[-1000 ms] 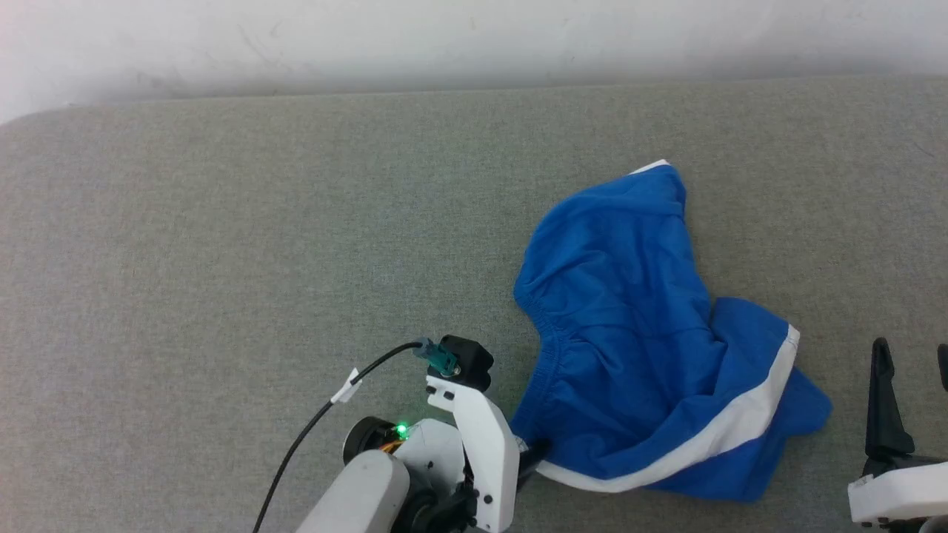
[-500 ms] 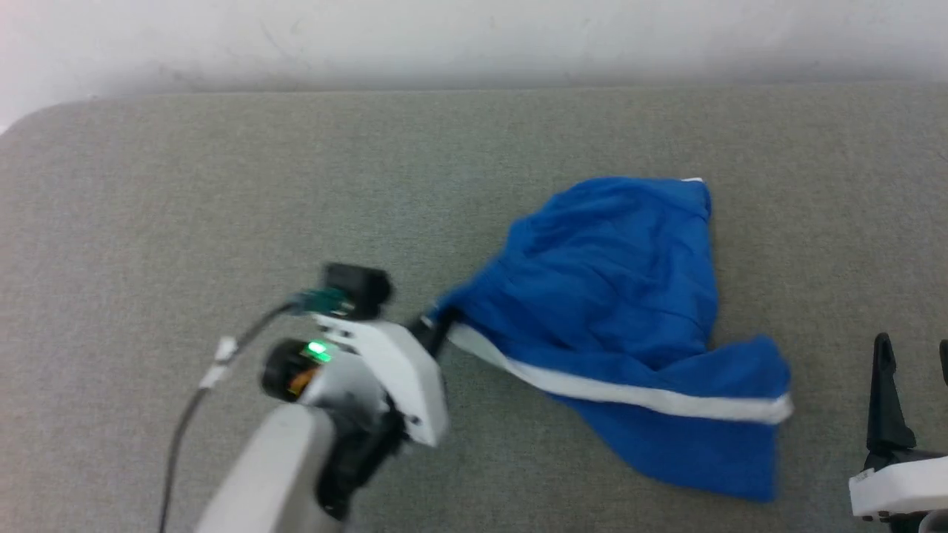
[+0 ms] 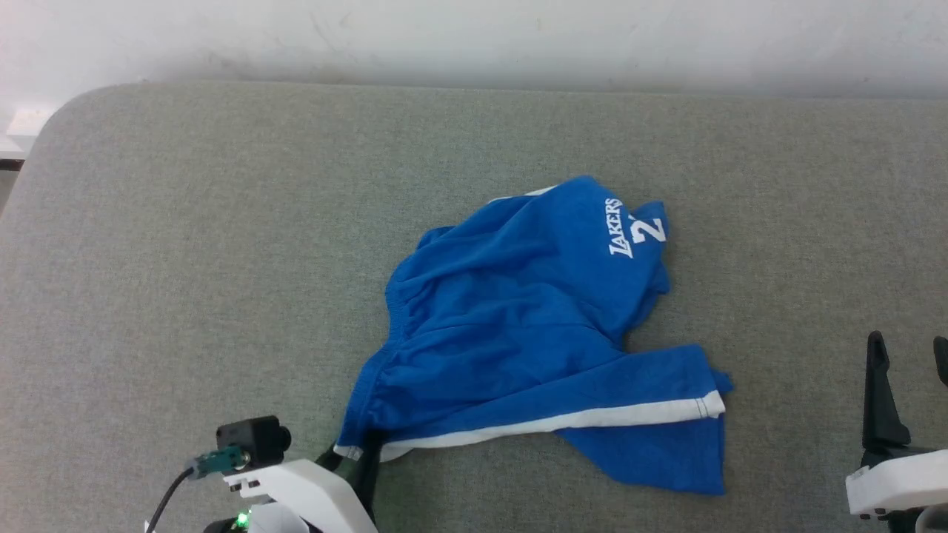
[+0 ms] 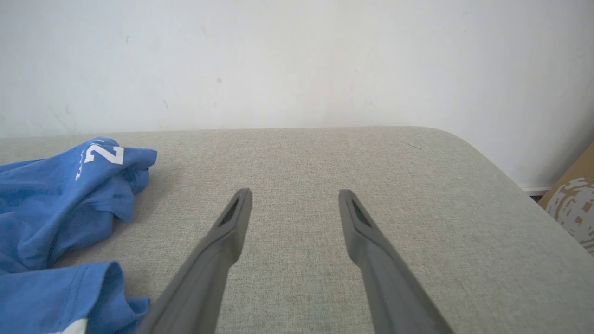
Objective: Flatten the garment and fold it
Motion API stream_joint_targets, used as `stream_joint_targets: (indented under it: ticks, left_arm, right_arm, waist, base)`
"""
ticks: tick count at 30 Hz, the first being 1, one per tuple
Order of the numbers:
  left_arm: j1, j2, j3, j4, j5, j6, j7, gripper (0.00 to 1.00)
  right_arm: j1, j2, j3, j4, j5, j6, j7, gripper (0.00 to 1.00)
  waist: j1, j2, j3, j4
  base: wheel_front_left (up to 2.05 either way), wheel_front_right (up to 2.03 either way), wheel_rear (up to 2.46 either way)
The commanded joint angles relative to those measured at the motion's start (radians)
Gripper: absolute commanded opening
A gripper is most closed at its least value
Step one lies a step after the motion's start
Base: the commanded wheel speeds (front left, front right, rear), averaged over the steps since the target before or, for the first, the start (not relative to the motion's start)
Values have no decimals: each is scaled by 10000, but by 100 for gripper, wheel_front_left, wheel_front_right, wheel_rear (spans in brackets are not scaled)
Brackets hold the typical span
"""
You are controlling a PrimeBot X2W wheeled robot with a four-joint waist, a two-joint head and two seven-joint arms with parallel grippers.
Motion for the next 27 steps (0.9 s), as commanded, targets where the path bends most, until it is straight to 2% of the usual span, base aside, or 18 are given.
stream_joint_targets:
  ticks: [1,3,9,12,14,17,21,27]
  left_arm:
    - [35,-113,109,33,-116,69,-126,100]
    - [7,-330,350,-316,-529,-75,-400,100]
    - [-630,50,438,-2524,-718,-625,-313,100]
    - [-1279,410,-175,-3232,-26,-887,8,100]
    - [-1760,386,-892,-3395,390,-1131,264,100]
    - [-2482,296,-2210,-3000,1072,-1685,712,100]
    - [-3309,233,-3919,-1802,1971,-2341,1218,100]
    - [-4298,572,-5771,-166,2932,-2682,1120,100]
  right_arm:
    - [-52,16,-6,-64,-68,-9,36,100]
    - [-37,16,-2,-131,-87,-9,100,100]
    - [16,16,36,-285,-120,-9,241,100]
    - [6,16,57,-314,-105,-9,262,100]
    - [-27,16,95,-292,-78,-9,263,100]
    - [-79,16,127,-232,-31,-9,233,100]
    - [-165,16,213,-149,13,-9,198,100]
    - [-248,16,188,-52,51,-9,112,100]
  waist:
    - [0,0,-23,14]
    - [0,0,-44,15]
    - [0,0,-43,-64]
    - [0,0,35,-147]
    - [0,0,113,-229]
    - [0,0,233,-352]
    - [0,0,378,-578]
    - [0,0,541,-951]
  base:
    - [0,0,0]
    - [0,0,0]
    - [0,0,0]
    - [0,0,0]
    - [0,0,0]
    - [0,0,0]
    - [0,0,0]
    - [0,0,0]
